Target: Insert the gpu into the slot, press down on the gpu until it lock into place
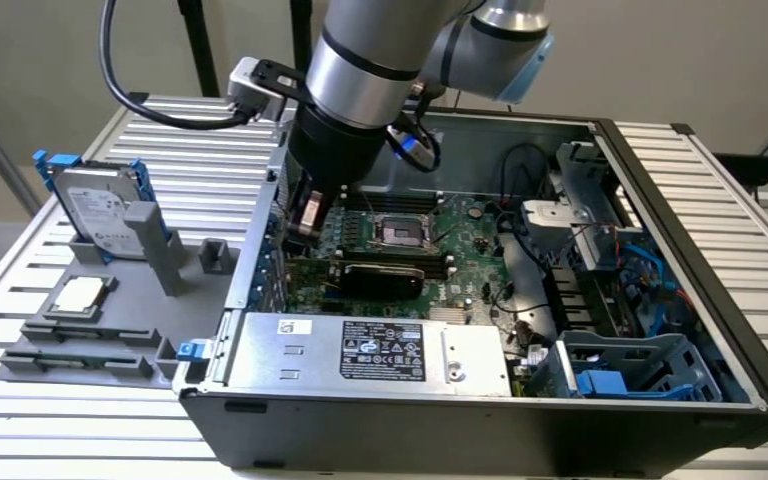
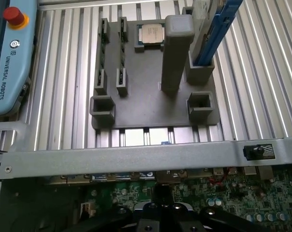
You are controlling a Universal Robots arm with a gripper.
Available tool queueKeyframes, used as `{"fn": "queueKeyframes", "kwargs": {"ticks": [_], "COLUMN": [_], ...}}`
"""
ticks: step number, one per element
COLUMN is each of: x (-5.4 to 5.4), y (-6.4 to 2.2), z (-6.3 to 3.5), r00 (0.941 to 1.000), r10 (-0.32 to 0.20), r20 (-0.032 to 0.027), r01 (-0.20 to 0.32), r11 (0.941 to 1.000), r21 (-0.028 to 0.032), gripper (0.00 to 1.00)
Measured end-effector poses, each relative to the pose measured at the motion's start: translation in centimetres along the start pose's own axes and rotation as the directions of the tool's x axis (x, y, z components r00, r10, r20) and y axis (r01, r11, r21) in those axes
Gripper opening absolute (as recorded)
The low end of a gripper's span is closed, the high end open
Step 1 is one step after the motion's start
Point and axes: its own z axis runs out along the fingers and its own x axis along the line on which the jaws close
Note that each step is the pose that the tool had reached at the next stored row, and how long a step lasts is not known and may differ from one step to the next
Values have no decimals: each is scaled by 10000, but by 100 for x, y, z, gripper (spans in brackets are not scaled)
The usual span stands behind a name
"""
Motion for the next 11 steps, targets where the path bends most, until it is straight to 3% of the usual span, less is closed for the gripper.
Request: {"fn": "queueKeyframes", "kwargs": {"ticks": [6, 11], "x": [0, 1], "y": [8, 10], "z": [7, 1], "r00": [9992, 9990], "r10": [368, 425], "r20": [120, 130], "r01": [-368, -424], "r11": [9993, 9990], "r21": [-39, -101], "gripper": [11, 11]}}
